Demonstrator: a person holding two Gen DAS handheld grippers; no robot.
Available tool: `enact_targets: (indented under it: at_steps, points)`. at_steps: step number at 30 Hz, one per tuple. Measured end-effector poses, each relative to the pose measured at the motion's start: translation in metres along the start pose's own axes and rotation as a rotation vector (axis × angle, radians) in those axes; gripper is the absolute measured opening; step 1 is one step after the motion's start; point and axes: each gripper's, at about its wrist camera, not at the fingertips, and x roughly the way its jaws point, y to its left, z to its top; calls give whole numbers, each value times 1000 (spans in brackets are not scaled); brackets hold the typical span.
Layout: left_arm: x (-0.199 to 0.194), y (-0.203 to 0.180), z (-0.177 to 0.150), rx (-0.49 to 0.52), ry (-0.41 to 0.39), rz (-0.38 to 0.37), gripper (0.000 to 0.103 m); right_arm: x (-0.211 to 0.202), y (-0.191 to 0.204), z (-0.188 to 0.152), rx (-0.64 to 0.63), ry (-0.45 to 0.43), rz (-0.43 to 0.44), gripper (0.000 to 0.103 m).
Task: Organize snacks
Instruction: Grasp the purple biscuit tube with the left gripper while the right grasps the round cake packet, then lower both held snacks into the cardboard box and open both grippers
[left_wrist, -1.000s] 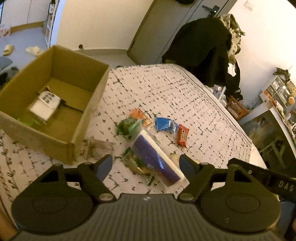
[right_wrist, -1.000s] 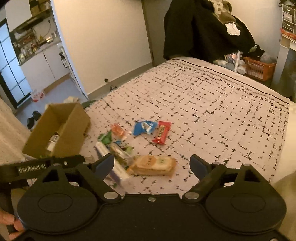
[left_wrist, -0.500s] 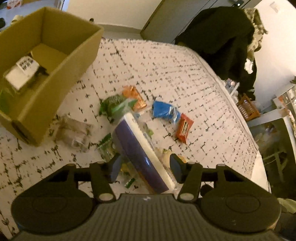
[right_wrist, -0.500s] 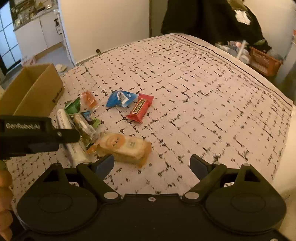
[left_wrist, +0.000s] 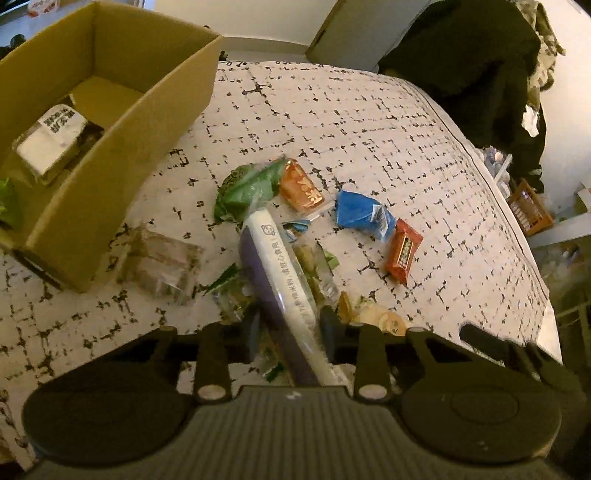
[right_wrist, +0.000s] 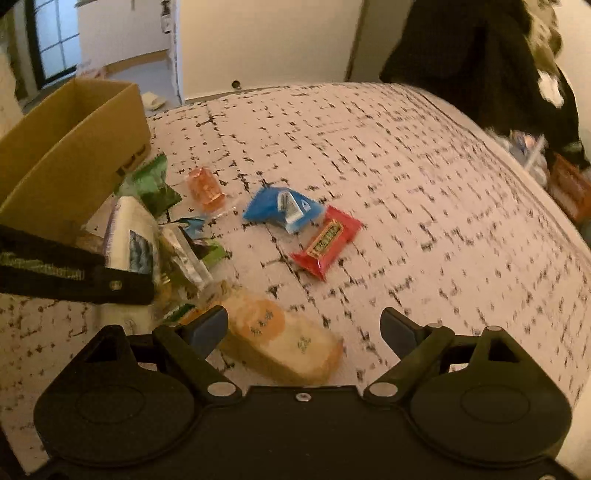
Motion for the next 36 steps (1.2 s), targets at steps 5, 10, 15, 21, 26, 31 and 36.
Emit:
enact_targets:
  at_steps: [5, 10, 15, 21, 26, 31, 36]
  points:
    - [-11, 7, 1, 22, -8, -12, 23, 1, 14, -6, -84, -6, 48, 89]
    - [-18, 15, 4, 21, -15, -6, 23, 19, 22, -11, -149, 14, 46, 88]
    - [-31, 23, 10, 7, -38, -14, 23, 15, 16, -11, -84, 43, 104, 58]
    - [-39, 31, 9, 23, -44, 2, 23, -2, 10, -17, 23, 96, 107, 37]
    - [-53, 37, 6, 41, -56, 3, 23, -23, 5, -14, 149, 71, 91, 36]
    - [-75, 43, 7, 38, -86, -9, 23, -52, 4, 1, 267, -36, 121, 36]
    - [-106, 48, 11, 64, -161, -28, 23, -64, 15, 21, 323, -96, 139, 36]
